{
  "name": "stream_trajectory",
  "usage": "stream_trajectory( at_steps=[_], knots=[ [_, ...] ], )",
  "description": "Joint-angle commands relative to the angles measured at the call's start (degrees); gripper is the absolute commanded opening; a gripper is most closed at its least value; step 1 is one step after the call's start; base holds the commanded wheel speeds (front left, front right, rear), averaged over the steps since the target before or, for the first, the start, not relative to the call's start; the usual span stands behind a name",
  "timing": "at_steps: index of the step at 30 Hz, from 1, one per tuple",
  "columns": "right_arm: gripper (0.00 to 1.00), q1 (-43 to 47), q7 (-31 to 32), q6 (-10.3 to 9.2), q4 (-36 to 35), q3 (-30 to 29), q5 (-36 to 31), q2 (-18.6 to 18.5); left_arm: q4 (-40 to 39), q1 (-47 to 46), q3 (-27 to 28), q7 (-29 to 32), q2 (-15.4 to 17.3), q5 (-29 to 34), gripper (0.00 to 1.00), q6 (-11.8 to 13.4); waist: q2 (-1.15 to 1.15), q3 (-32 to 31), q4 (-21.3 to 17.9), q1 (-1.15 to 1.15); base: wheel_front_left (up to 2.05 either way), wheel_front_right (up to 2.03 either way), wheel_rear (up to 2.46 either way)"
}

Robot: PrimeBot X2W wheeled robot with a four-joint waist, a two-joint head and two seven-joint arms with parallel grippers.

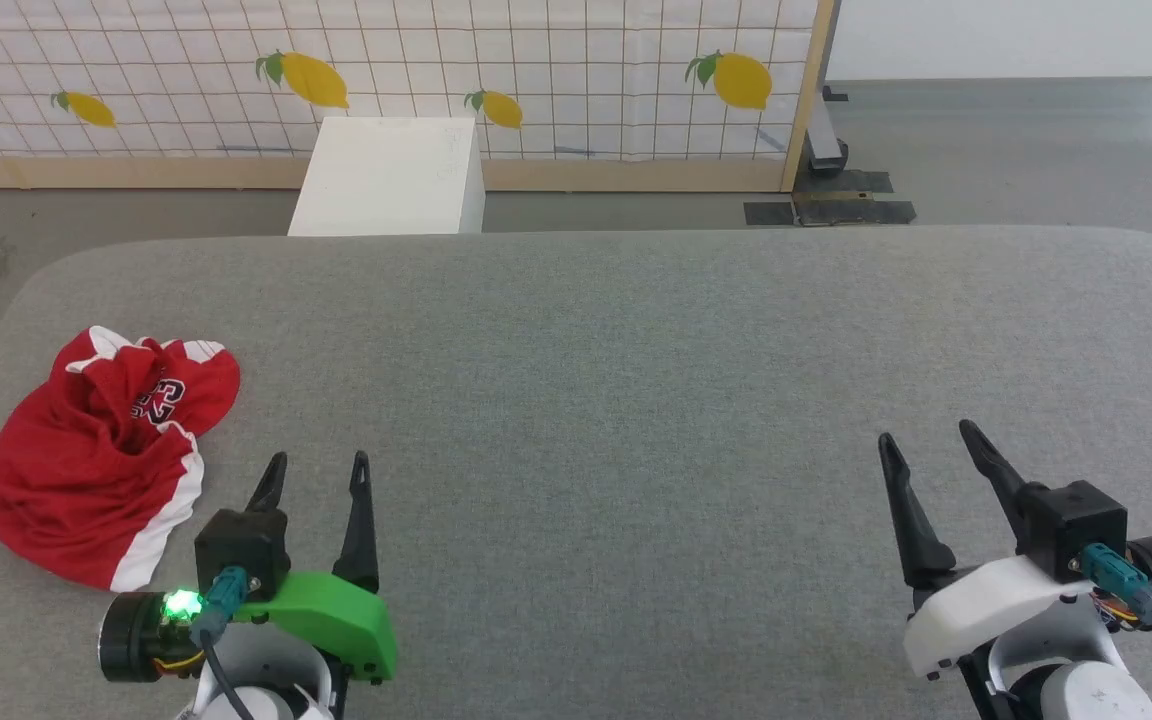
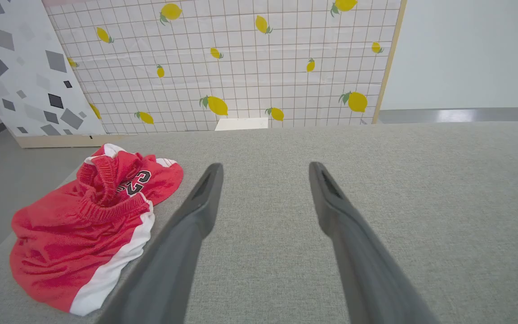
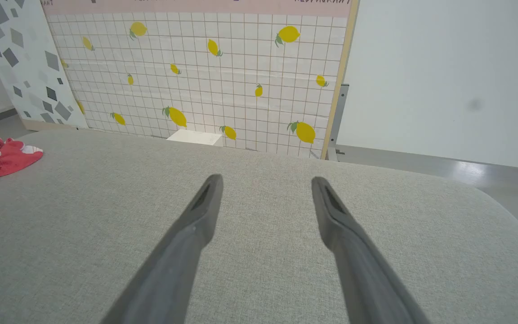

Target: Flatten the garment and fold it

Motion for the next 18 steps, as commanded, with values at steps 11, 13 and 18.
stream_trajectory(
  at_steps=[11, 13, 18],
  knots=[
    [1.00, 0.72, -1.80, -0.02, 1.40, 0.01, 2.52, 0.01, 0.88, -0.02, -0.64, -1.78, -0.06, -1.32, 1.00, 0.75, 0.00, 0.01, 1.45, 0.00, 0.00, 0.00, 0.00],
    [1.00, 0.77, -2.03, -0.02, 1.60, 0.07, 2.87, 0.01, 1.02, -0.01, -0.72, -2.01, -0.06, -1.49, 1.00, 0.81, 0.00, 0.02, 1.91, 0.00, 0.00, 0.00, 0.00],
    [1.00, 0.86, -2.63, -0.02, 2.17, 0.22, 3.89, 0.02, 1.36, 0.03, -0.90, -2.61, -0.08, -1.92, 1.00, 0.98, 0.00, 0.05, 3.39, 0.00, 0.00, 0.00, 0.00]
  ],
)
